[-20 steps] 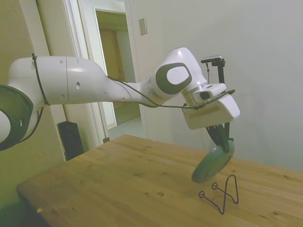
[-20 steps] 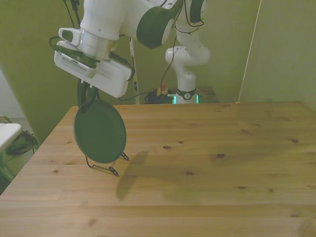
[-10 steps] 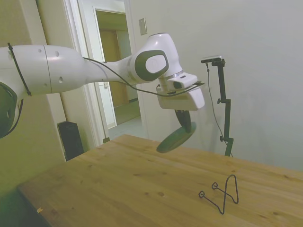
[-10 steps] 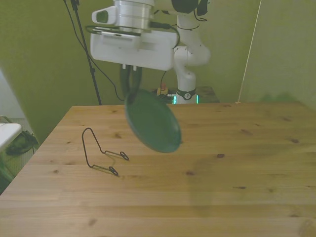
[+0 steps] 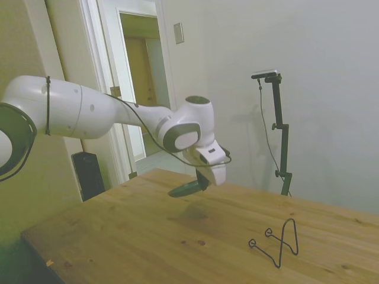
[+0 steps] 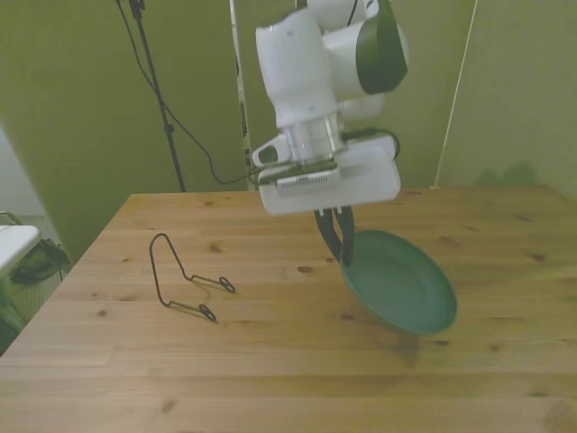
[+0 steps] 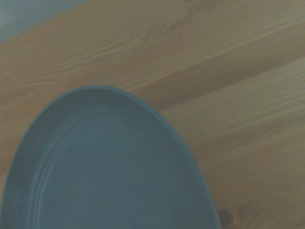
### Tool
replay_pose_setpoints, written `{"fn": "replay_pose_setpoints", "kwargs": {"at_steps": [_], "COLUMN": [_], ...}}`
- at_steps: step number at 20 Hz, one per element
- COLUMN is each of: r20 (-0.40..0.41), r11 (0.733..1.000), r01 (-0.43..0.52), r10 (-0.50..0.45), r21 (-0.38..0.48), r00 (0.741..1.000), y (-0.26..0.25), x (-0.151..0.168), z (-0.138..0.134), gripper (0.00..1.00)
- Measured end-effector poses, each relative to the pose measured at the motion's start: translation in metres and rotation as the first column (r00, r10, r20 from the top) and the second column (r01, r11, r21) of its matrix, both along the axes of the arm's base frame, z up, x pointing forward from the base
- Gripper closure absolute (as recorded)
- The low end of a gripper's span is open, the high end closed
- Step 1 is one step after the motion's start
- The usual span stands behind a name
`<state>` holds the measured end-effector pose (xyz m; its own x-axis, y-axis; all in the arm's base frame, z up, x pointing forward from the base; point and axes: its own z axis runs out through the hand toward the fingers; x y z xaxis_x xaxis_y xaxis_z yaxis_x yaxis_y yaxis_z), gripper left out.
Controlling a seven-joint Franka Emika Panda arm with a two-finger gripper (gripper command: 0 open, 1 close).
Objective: Unload the plate
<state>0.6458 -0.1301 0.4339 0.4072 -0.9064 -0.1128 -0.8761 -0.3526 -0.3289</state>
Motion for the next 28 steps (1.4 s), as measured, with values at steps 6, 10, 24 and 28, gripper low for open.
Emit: {"fn": "replay_pose_setpoints", "kwargs": {"at_steps": [6, 10, 24, 28], "r20": [-0.049, -0.068, -0.066, -0.056], "r11": [0.999, 1.0, 0.998, 0.997], "r01": [-0.027, -0.024, -0.056, -0.059], "r10": [0.028, 0.024, 0.054, 0.057], "r21": [0.016, 0.0, -0.039, -0.042], "r00": [0.998, 0.997, 0.996, 0.997], "y": [-0.015, -0.031, -0.037, -0.041], "x": [-0.007, -0.013, -0.024, -0.028], "z": [-0.051, -0.071, -0.075, -0.064], "gripper": [1.0, 1.0, 0.0, 0.0]}}
